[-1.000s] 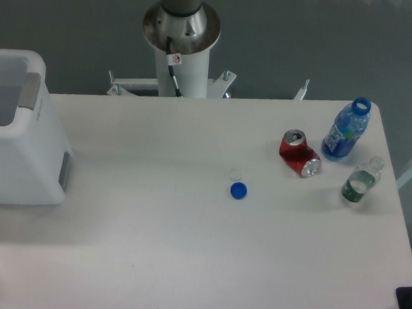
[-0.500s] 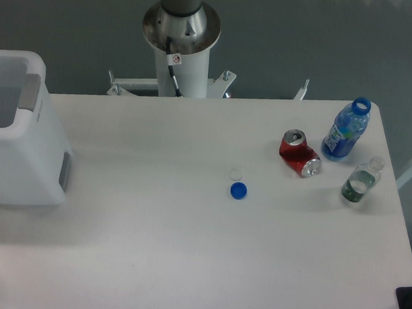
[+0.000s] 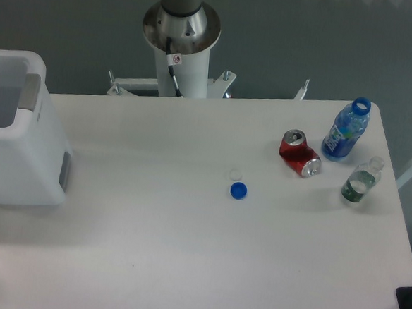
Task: Close the trash can
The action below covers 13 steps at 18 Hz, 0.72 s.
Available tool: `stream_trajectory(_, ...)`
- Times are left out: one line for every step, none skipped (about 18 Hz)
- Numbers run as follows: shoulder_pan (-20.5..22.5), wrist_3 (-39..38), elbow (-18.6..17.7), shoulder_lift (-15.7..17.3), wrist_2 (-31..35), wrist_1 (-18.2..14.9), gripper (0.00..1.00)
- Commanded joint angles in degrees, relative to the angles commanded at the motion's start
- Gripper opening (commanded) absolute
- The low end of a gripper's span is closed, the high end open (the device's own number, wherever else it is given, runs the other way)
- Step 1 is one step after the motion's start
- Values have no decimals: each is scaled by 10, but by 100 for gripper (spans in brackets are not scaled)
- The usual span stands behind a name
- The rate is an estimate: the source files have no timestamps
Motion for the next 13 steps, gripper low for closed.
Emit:
stream_trajectory(2,0,-1,-1,0,0,0)
stream_trajectory(5,0,-2,-1,0,0,0)
stream_trajectory(10,0,-3,-2,0,0,0)
stream_trajectory(11,0,-4,-3,0,0,0)
stream_trajectory(11,0,-6,-3,0,0,0)
stream_trajectory(11,0,-9,-4,2,0,0)
stream_trajectory(11,0,-13,-4,10,0,0)
stream_trajectory(12,0,-18,-4,17,1,0)
stream_trajectory(14,1,-20,-4,20,1,0)
stream_trajectory(18,1,-21,-5,20,0,0)
stream_trajectory(22,1,-23,-5,20,1,0)
stream_trajectory(25,1,-24,-5,21,0,0)
stream_trajectory(29,1,-25,-6,21,0,0)
